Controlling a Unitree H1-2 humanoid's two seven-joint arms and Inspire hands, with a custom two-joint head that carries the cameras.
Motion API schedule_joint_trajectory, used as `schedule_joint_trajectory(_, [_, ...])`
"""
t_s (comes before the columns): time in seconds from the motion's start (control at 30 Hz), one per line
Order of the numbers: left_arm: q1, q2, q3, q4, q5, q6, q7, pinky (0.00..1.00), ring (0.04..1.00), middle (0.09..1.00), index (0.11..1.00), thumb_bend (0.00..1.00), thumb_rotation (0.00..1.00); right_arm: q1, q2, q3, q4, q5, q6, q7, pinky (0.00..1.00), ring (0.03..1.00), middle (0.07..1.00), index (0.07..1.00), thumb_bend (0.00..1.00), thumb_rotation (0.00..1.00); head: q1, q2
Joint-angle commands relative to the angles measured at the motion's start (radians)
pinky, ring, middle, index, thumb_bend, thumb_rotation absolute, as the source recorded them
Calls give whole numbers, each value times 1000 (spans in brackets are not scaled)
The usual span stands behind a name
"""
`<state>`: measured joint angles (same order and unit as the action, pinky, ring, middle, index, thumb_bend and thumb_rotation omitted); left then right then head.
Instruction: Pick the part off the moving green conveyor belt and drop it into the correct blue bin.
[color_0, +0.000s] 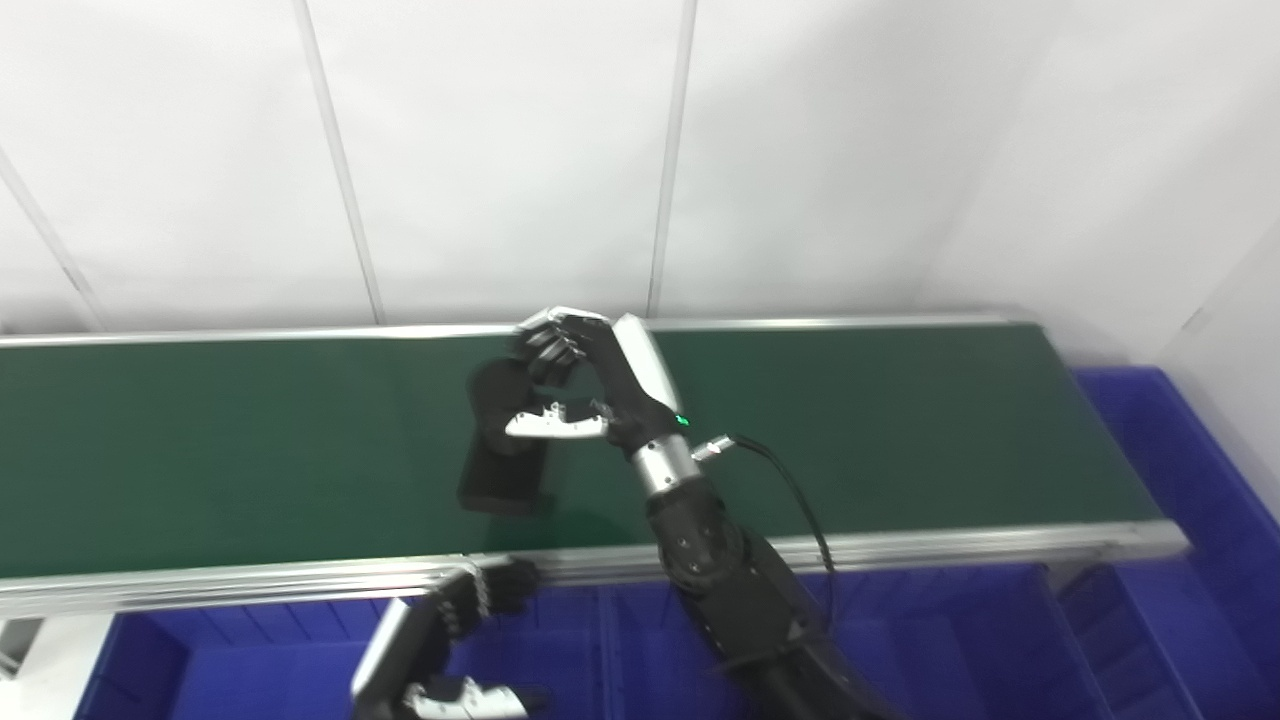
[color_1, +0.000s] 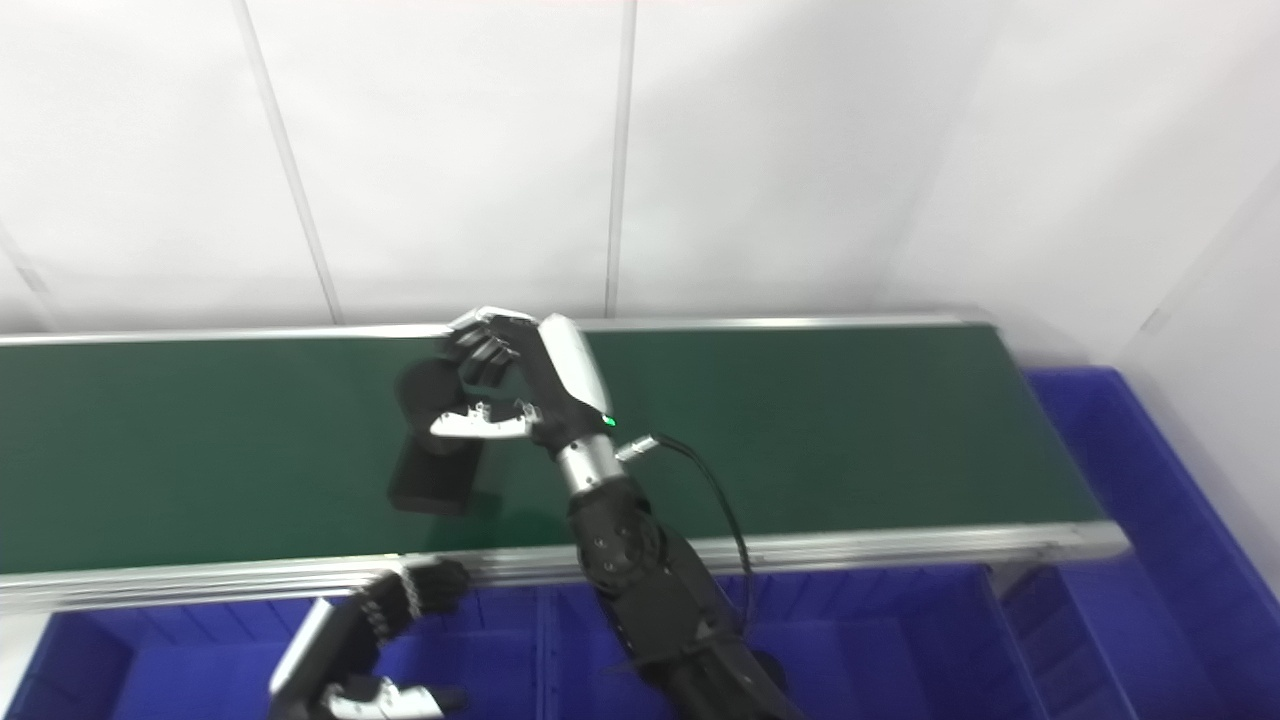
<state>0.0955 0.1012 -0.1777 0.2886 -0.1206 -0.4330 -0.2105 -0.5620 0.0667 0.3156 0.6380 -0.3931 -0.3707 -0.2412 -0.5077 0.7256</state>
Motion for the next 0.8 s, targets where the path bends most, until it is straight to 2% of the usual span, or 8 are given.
schedule_joint_trajectory(0.0, [-11,11,19,-53,-32,-17,-24,706,717,711,689,883,2,-14,10,-12,-68,-13,6,-4,331,411,477,526,516,0,-17,15])
schedule_joint_trajectory(0.17, [-5,17,49,-108,-35,40,-23,664,726,732,709,886,35,27,-5,-29,-142,-30,19,-2,320,405,476,528,515,0,-52,35])
schedule_joint_trajectory(0.37, [-10,5,68,-96,-47,31,-25,678,724,726,711,878,33,115,-65,-61,-255,-27,17,24,331,410,479,523,516,0,-22,30])
schedule_joint_trajectory(0.57, [-13,-4,84,-99,-55,34,-21,678,721,710,701,888,14,225,-112,-120,-421,23,87,86,355,419,484,515,518,0,-32,32])
schedule_joint_trajectory(0.77, [-9,-9,94,-101,-63,33,-28,691,719,708,696,898,11,335,-168,-169,-568,26,151,118,324,405,481,528,515,0,-31,36])
